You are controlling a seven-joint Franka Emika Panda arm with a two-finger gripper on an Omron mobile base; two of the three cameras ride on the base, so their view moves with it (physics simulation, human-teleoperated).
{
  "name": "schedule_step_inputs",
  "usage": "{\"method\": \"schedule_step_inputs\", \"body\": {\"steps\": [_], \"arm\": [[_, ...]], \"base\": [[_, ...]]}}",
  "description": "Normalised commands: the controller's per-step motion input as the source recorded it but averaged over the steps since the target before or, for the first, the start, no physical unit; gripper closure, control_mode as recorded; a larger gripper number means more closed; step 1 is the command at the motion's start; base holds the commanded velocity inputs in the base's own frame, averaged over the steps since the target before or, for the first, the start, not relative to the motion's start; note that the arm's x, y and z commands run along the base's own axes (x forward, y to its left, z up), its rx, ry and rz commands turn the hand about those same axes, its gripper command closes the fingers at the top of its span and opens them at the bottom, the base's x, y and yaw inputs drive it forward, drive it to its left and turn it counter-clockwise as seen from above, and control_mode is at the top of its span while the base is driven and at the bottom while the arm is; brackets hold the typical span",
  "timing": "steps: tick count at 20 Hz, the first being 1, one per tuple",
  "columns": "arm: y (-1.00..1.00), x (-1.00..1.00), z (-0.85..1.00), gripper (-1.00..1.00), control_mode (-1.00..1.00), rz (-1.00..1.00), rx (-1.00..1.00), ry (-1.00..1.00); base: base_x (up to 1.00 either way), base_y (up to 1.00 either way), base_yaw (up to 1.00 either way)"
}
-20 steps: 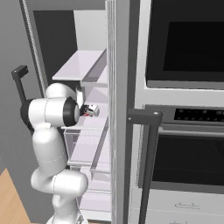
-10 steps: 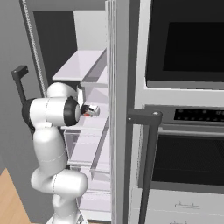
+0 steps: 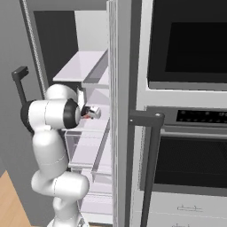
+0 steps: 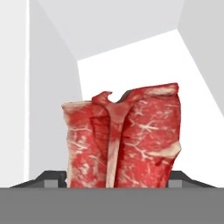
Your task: Place one avocado and one steak in each tupperware on the nearby counter, to pack two identical lunches.
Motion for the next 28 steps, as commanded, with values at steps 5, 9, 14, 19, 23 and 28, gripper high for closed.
{"method": "schedule_step_inputs", "body": {"steps": [5, 9, 14, 19, 23, 28], "arm": [[0.0, -0.51, 0.0, 1.0, -1.0, 0.0, 0.0, -0.04], [-0.03, -0.5, 0.03, 1.0, -1.0, 0.0, 0.0, 0.0], [-0.14, -0.89, 0.2, 1.0, -1.0, 0.0, 0.0, 0.0], [0.0, -0.99, 0.34, 1.0, -1.0, -0.01, -0.01, -0.01], [-0.01, -0.83, 0.67, 1.0, -1.0, 0.0, -0.05, 0.0], [-0.07, -0.9, 0.66, 1.0, -1.0, 0.0, 0.0, 0.0]], "base": [[0.0, 0.0, 0.0], [0.0, 0.0, 0.0], [0.0, 0.0, 0.0], [0.0, 0.0, 0.0], [0.0, 0.0, 0.0], [0.0, 0.0, 0.0]]}}
